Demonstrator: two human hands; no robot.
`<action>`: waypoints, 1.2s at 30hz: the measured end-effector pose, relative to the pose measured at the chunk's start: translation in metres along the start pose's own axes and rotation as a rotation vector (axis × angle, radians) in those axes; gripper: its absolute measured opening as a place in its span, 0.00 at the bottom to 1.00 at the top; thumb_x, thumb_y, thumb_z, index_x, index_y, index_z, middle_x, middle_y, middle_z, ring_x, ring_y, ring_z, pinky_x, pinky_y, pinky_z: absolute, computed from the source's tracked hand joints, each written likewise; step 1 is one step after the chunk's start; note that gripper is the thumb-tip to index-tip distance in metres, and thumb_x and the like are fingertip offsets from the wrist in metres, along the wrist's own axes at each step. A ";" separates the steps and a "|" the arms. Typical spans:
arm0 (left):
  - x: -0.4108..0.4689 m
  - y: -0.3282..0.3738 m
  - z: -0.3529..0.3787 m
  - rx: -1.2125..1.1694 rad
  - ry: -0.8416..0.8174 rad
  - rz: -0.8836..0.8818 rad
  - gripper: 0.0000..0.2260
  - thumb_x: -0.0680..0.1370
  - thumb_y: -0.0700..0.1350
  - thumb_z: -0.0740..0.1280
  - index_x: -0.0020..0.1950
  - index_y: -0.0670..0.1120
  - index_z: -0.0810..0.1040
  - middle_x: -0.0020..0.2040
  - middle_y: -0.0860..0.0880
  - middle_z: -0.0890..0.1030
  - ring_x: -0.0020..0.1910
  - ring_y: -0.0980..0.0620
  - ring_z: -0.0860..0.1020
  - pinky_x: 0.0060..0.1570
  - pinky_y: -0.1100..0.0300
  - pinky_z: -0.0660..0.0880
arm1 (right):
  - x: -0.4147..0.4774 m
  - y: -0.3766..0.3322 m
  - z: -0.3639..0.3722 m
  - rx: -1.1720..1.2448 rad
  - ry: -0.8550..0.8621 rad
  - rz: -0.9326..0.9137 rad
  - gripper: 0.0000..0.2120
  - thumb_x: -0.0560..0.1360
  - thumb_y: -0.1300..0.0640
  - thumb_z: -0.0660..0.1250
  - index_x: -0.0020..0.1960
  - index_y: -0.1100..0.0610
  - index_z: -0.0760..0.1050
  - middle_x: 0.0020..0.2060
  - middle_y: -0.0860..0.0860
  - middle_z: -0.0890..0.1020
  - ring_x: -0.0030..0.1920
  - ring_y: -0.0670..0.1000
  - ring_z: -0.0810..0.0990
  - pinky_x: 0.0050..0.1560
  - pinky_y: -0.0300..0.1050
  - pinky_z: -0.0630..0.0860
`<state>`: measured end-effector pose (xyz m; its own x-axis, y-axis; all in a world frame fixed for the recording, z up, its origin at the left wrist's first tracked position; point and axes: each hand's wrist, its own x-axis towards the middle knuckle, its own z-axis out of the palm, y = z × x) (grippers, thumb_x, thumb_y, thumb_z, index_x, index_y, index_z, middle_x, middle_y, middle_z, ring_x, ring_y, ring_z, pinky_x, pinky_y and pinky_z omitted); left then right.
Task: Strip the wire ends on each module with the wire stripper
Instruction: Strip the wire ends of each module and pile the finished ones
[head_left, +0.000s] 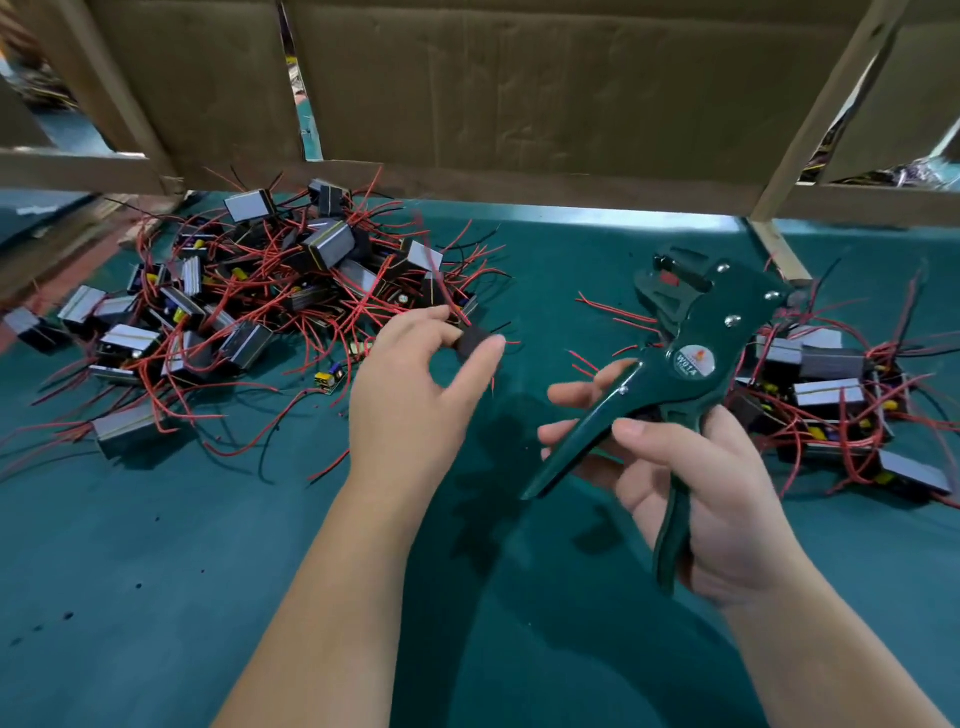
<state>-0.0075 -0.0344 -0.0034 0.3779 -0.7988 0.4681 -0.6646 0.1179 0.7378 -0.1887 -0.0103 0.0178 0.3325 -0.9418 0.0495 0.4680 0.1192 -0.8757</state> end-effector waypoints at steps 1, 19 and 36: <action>0.000 0.000 0.001 0.010 -0.011 0.025 0.08 0.72 0.52 0.73 0.42 0.48 0.81 0.54 0.56 0.78 0.46 0.60 0.74 0.47 0.66 0.68 | -0.001 0.001 0.001 -0.001 -0.019 -0.024 0.14 0.67 0.67 0.63 0.52 0.64 0.74 0.51 0.63 0.82 0.44 0.64 0.83 0.42 0.54 0.80; -0.014 0.020 0.005 -0.351 -0.455 -0.084 0.25 0.64 0.41 0.62 0.62 0.51 0.71 0.51 0.54 0.80 0.27 0.52 0.71 0.33 0.60 0.69 | 0.004 -0.002 0.008 0.267 -0.128 0.115 0.26 0.64 0.66 0.64 0.62 0.69 0.71 0.52 0.63 0.81 0.40 0.61 0.83 0.44 0.55 0.80; -0.012 0.026 0.000 -0.837 -0.347 -0.325 0.07 0.80 0.43 0.63 0.43 0.48 0.76 0.37 0.50 0.84 0.37 0.56 0.81 0.42 0.63 0.75 | 0.002 0.013 0.014 0.206 -0.150 0.213 0.28 0.63 0.68 0.67 0.63 0.68 0.72 0.54 0.64 0.80 0.40 0.64 0.82 0.42 0.57 0.78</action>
<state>-0.0291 -0.0214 0.0099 0.1614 -0.9809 0.1089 0.1649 0.1356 0.9769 -0.1705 -0.0058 0.0136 0.5502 -0.8340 -0.0412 0.5255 0.3842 -0.7592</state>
